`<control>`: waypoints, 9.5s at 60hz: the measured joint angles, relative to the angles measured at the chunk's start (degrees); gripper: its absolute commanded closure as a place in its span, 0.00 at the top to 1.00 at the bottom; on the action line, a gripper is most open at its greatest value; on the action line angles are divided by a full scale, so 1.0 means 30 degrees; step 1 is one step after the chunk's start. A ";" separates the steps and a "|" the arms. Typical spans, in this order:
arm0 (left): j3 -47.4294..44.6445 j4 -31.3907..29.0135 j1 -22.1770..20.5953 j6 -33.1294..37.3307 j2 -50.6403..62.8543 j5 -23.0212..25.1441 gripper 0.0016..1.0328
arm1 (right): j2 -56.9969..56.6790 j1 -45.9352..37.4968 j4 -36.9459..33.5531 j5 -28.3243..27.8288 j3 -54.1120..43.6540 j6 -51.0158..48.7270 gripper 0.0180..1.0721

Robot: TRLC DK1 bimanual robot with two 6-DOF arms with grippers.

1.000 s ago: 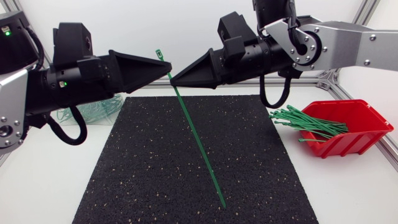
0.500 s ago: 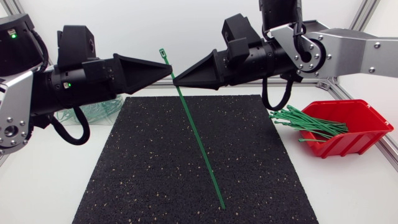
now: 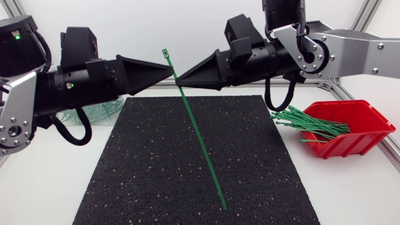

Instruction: Take a green cable tie from the red box, thread the tail through the head to close it, then place it in the transparent bin on the left.

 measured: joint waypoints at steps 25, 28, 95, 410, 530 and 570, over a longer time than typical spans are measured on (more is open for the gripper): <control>0.0000 0.0204 -0.0007 -0.0058 0.0066 -0.0066 0.03 | -0.0066 0.0255 0.0007 0.0000 -0.0044 0.0000 0.05; 0.0000 0.0211 -0.0007 -0.0066 0.0066 -0.0058 0.03 | -0.0109 0.0291 0.0015 0.0000 -0.0095 0.0007 0.05; 0.2346 -0.8735 0.2550 0.6499 0.0962 0.1938 0.03 | -0.1093 0.0627 -1.1067 0.8954 0.1566 -1.3748 0.85; 1.4389 -3.3223 0.2739 2.7773 1.4702 0.6564 0.03 | 0.4029 1.5970 1.6356 2.6767 -1.2692 -3.8046 0.21; 1.3748 -3.3223 0.2448 2.8057 1.4702 0.6564 0.03 | 0.4554 1.6349 1.5555 2.5347 -1.1489 -3.5175 0.20; 1.3748 -3.3223 0.2477 2.8079 1.4702 0.6557 0.03 | 0.4554 1.6677 1.5562 2.5412 -1.1519 -3.4913 0.13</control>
